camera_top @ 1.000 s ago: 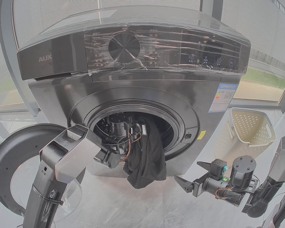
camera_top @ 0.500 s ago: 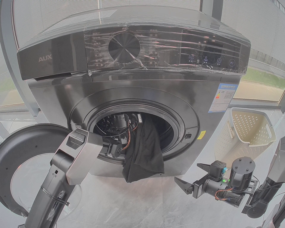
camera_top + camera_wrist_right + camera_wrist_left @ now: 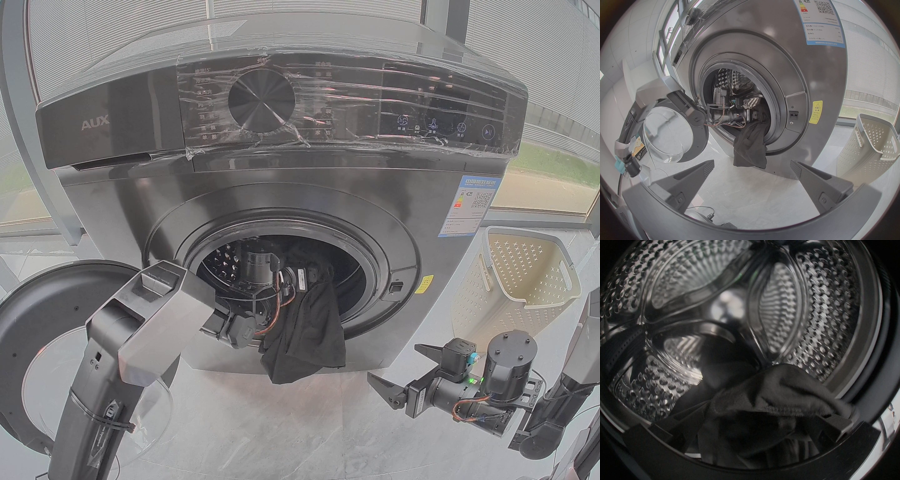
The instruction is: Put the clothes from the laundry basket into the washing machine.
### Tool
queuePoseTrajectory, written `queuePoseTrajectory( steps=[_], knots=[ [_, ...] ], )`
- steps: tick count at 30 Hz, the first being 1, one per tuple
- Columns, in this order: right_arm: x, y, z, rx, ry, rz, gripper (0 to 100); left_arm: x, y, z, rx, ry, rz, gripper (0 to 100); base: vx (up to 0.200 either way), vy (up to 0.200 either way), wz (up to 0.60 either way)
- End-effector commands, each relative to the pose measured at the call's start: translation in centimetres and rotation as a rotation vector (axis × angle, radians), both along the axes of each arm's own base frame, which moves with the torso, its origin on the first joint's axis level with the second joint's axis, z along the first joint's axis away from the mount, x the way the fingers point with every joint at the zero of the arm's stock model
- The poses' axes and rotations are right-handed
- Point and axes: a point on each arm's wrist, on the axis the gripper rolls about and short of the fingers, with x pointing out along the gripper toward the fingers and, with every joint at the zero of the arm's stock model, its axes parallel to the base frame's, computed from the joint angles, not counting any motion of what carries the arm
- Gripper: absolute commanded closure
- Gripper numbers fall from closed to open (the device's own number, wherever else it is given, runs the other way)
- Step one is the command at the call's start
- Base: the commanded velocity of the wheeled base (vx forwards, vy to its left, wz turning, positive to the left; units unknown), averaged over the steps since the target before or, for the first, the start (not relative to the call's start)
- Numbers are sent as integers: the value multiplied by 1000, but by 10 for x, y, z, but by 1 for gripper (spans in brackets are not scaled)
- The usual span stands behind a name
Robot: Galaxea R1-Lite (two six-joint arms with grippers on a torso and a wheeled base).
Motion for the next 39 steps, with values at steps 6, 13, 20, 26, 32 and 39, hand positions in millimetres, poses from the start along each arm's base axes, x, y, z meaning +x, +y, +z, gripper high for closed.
queuePoseTrajectory(
  steps=[6,13,20,26,32,39],
  knots=[
    [-1,1,-1,-2,3,5,0,-61,10,14,106,195,-188,0,0,0,0],
    [-1,0,-2,-5,6,5,0,-62,8,-18,151,250,-197,0,0,0,0],
    [-1,1,-2,-4,8,8,0,-57,6,-41,171,275,-188,100,0,0,0],
    [-1,1,-2,-4,8,8,0,-40,2,-29,126,177,-148,100,0,0,0],
    [-2,1,-2,-4,7,8,0,-7,4,18,4,-22,-1,100,0,0,0],
    [-2,2,-2,-3,8,12,0,7,17,37,-30,-84,56,100,0,0,0]
  ],
)
